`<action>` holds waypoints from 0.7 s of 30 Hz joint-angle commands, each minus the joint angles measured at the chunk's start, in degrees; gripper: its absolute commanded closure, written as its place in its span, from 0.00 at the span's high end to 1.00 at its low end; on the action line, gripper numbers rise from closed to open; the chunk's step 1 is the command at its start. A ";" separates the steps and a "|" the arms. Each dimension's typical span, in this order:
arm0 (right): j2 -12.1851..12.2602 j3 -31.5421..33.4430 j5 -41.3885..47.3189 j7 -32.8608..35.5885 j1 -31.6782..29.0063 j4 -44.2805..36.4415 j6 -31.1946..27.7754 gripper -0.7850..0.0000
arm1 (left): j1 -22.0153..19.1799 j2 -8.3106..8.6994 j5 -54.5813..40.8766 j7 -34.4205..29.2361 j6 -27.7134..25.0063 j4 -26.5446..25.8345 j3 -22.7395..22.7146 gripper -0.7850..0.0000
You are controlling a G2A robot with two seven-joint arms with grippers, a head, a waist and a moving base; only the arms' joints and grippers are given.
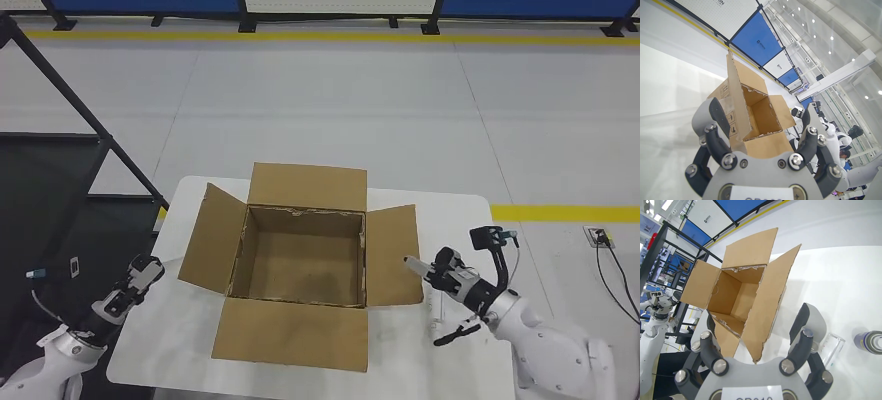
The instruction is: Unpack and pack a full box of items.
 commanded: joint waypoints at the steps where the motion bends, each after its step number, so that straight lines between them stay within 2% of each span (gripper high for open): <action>1: 0.27 0.23 2.08 1.30 0.49 1.33 -0.37 1.00 | 0.02 0.01 0.07 0.05 0.02 -0.08 0.15 1.00; 8: 1.33 -1.00 5.06 5.61 5.17 6.97 1.76 1.00 | 0.24 0.04 -0.61 0.64 -0.35 -0.03 -0.24 1.00; 9: 1.46 -1.26 5.22 5.89 5.77 7.57 2.13 0.65 | 0.35 0.05 -0.77 0.71 -0.42 -0.07 -0.43 1.00; 10: 1.58 -1.55 5.47 6.22 6.32 8.21 2.55 0.39 | 0.46 0.05 -0.88 0.83 -0.45 -0.09 -0.64 1.00; 13: 1.95 -2.00 6.24 6.84 7.63 9.50 3.63 0.09 | 0.86 0.07 -1.27 1.06 -0.58 -0.25 -1.18 1.00; 15: 2.19 -2.14 6.45 6.90 8.08 10.07 4.54 0.00 | 1.15 0.07 -1.56 1.21 -0.73 -0.35 -1.49 1.00; 21: 2.79 -2.99 7.08 7.03 9.16 11.05 8.97 0.00 | 1.86 0.06 -2.20 1.76 -1.05 -0.62 -2.22 1.00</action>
